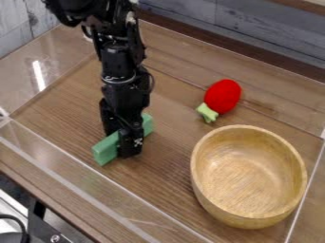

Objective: Put the green block in the brown bowl

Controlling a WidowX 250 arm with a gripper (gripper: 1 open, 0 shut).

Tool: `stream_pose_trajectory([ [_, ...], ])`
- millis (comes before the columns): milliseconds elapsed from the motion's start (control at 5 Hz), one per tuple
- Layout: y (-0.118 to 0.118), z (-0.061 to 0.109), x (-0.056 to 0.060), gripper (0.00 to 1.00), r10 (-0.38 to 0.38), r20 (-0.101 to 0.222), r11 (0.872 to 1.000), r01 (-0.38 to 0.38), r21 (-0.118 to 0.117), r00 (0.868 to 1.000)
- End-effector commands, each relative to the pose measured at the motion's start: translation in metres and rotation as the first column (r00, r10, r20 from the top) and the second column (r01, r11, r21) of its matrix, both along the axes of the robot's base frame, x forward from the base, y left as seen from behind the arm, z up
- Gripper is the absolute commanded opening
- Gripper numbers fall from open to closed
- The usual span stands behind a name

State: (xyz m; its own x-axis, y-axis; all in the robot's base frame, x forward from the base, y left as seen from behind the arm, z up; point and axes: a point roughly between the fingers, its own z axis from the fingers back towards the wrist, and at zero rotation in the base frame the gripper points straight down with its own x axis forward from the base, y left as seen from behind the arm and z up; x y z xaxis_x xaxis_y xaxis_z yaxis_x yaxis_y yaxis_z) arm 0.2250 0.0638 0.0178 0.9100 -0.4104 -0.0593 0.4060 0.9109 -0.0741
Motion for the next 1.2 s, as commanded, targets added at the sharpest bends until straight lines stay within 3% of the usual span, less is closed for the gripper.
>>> stream_pose_trajectory([
  [0, 0.003, 0.016, 0.01, 1.0, 0.012, 0.066, 1.0, -0.013, 0.014, 0.998],
  [200, 0.004, 0.016, 0.011, 0.0, 0.014, 0.065, 1.0, -0.015, 0.015, 0.998],
  [600, -0.007, 0.042, 0.02, 0.0, 0.133, 0.085, 0.991, -0.134, 0.016, 0.988],
  [800, -0.025, 0.06, 0.033, 0.0, 0.198, 0.101, 0.98, -0.2, 0.007, 0.975],
  [1000, -0.06, 0.067, 0.04, 0.0, 0.215, 0.106, 0.977, -0.214, -0.019, 0.971],
])
